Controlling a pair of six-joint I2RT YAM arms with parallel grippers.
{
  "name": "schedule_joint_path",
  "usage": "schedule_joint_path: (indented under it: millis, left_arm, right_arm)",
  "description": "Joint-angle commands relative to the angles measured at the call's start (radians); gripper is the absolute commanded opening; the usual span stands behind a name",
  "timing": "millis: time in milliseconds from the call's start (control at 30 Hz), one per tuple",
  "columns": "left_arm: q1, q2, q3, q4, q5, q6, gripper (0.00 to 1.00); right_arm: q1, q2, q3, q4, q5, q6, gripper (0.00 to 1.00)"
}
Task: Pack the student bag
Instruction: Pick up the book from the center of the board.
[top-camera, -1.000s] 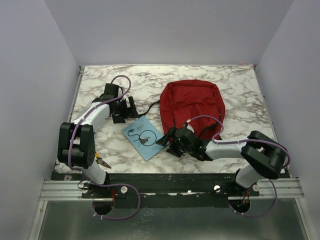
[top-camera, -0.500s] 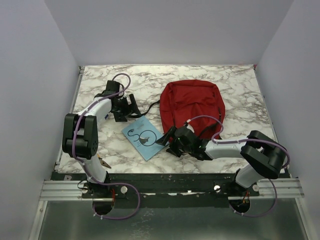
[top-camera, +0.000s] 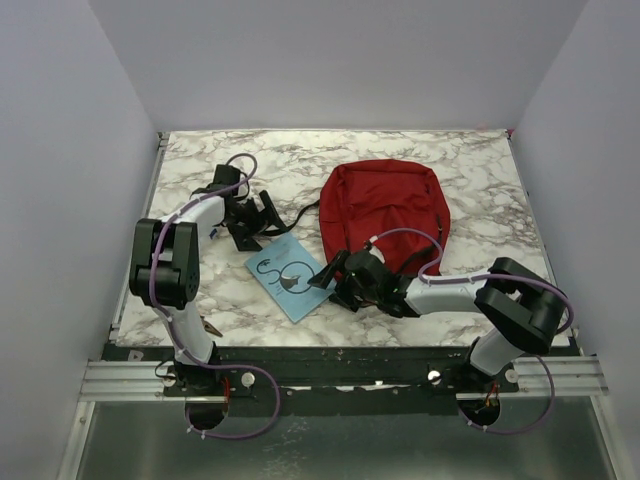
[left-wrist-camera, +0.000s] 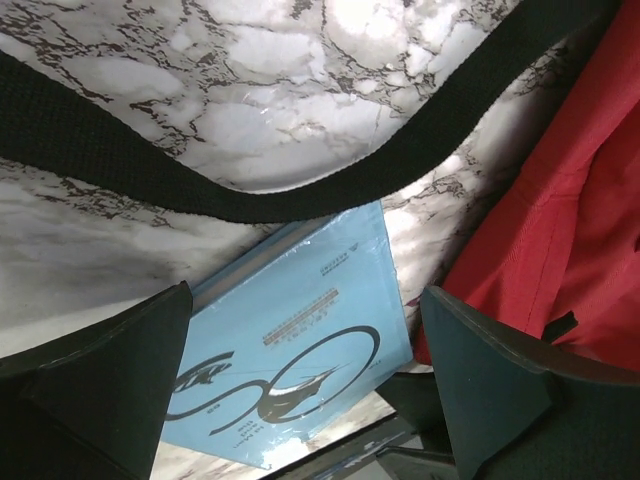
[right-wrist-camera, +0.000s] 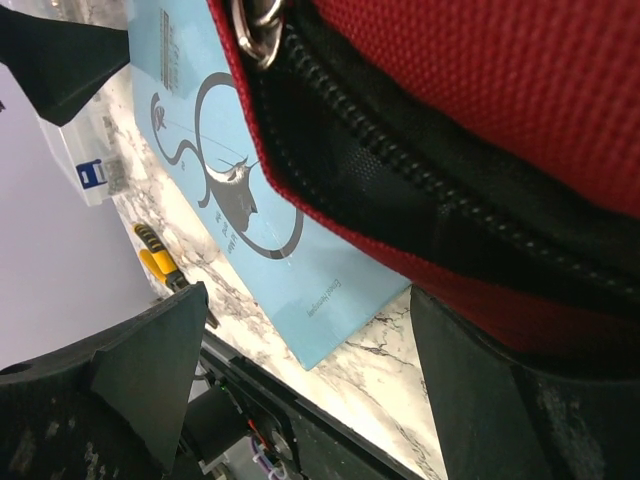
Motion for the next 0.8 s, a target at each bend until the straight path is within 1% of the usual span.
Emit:
schedule_joint_path:
  millis: [0,167,300,433,567,667,767]
  left_arm:
    - [0.003,0.054,-0.031,0.003,0.1,-0.079,0.98]
    - [0.004,-0.006,-0.104,0.015,0.096,-0.093,0.98]
    - [0.003,-0.027,-0.146,0.029,0.11,-0.115,0.98]
    - [0.003,-0.041,-0.176,0.042,0.116,-0.139,0.98]
    - [0.003,-0.077,-0.22,0.063,0.11,-0.168,0.97]
    - [0.003,-0.112,-0.261,0.091,0.11,-0.195,0.97]
    - [0.004,-0.128,-0.271,0.096,0.113,-0.199,0.97]
  right_arm:
    - [0.003,0.026,0.011,-0.043,0.048,-0.026,0.86]
    - [0.003,0.039,0.079,-0.058,0.049,-0.131,0.86]
    - [0.021,0.019,0.122,-0.027,0.038,-0.198,0.85]
    - [0.066,-0.012,0.217,-0.097,0.063,-0.249,0.84]
    - [0.087,-0.044,0.271,-0.135,0.077,-0.253,0.84]
    - [0.091,-0.059,0.283,-0.138,0.068,-0.242,0.84]
    - [0.092,-0.062,0.28,-0.126,0.066,-0.232,0.84]
